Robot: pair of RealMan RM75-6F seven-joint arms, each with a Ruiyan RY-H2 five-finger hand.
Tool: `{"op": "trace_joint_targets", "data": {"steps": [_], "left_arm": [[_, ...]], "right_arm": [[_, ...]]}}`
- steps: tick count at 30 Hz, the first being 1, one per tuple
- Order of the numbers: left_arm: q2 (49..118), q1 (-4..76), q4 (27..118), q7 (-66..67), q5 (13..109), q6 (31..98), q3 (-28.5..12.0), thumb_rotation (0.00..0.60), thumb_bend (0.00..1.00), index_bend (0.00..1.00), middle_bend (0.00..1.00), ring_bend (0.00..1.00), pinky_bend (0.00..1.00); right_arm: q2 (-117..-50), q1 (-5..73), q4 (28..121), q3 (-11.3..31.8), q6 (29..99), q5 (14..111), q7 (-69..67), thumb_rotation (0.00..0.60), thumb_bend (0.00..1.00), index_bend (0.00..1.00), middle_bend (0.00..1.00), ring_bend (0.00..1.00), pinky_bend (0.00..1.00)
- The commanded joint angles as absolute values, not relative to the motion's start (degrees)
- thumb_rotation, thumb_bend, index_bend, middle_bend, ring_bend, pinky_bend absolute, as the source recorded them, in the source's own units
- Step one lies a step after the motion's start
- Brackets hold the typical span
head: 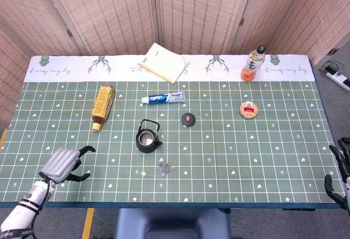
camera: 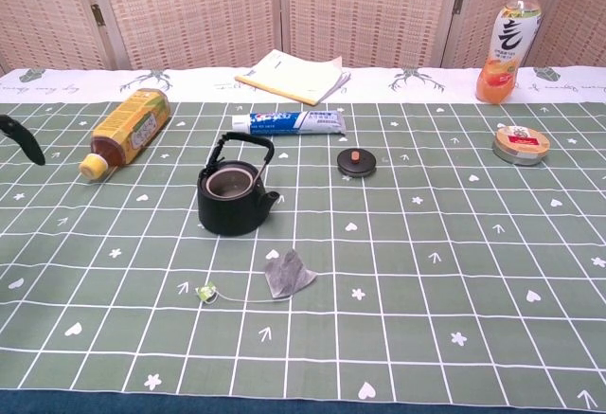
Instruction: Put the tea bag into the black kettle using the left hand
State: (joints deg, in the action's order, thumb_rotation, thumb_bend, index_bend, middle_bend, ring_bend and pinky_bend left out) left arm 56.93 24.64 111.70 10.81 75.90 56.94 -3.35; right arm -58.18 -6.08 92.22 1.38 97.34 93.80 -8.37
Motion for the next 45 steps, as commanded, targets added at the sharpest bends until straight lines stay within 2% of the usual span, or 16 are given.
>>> {"op": "trace_joint_targets", "data": {"steps": [1, 4, 8, 12, 17, 25, 33, 45], "left_arm": [[61.16, 32.93, 109.6, 7.29, 72.18, 44.75, -6.32, 0.485, 0.31, 0.38, 1.0, 1.0, 1.0], [63.34, 37.34, 108.83, 9.83, 65.89, 39.3, -6.44, 0.482, 0.34, 0.38, 1.0, 1.0, 1.0], [66.25, 42.94, 108.01, 16.17, 57.18, 35.51, -4.44, 0.485, 0.34, 0.36, 1.0, 1.0, 1.0], [69.2, 47.4, 106.88, 19.57, 48.91, 35.18, -2.73, 0.487, 0.34, 0.36, 1.0, 1.0, 1.0], [71.46, 50.32, 107.24, 18.87, 44.83, 35.73, -3.12, 0.487, 0.34, 0.36, 1.0, 1.0, 1.0], [76.95, 49.46, 105.19, 15.1, 52.81, 37.93, -3.71, 0.488, 0.34, 0.4, 1.0, 1.0, 1.0], [82.98, 47.1, 97.29, 11.81, 64.48, 41.56, -2.33, 0.489, 0.33, 0.41, 1.0, 1.0, 1.0], [84.95, 46.48, 91.83, 8.22, 67.9, 40.32, -0.68, 0.481, 0.33, 0.43, 1.0, 1.0, 1.0]], "right_arm": [[-57.99, -5.84, 92.34, 1.71, 97.11, 93.26, -8.81, 0.6, 0.61, 0.0, 0.0, 0.0, 0.0], [-57.84, -5.98, 92.36, 1.71, 97.36, 93.13, -9.12, 0.6, 0.61, 0.0, 0.0, 0.0, 0.0], [-57.66, -6.21, 92.03, 1.75, 97.83, 92.93, -10.22, 0.6, 0.61, 0.0, 0.0, 0.0, 0.0], [-57.4, -6.09, 91.78, 1.46, 97.56, 93.31, -10.87, 0.6, 0.61, 0.0, 0.0, 0.0, 0.0], [-57.26, -6.3, 91.62, 1.34, 98.16, 93.62, -11.5, 0.6, 0.61, 0.0, 0.0, 0.0, 0.0], [-57.07, -6.49, 91.55, 0.64, 98.42, 94.63, -11.58, 0.6, 0.61, 0.0, 0.0, 0.0, 0.0], [-56.94, -6.9, 91.31, 0.26, 99.51, 95.57, -12.09, 0.6, 0.61, 0.0, 0.0, 0.0, 0.0], [-57.0, -7.15, 91.22, 0.29, 100.17, 95.54, -12.27, 0.6, 0.61, 0.0, 0.0, 0.0, 0.0]]}}
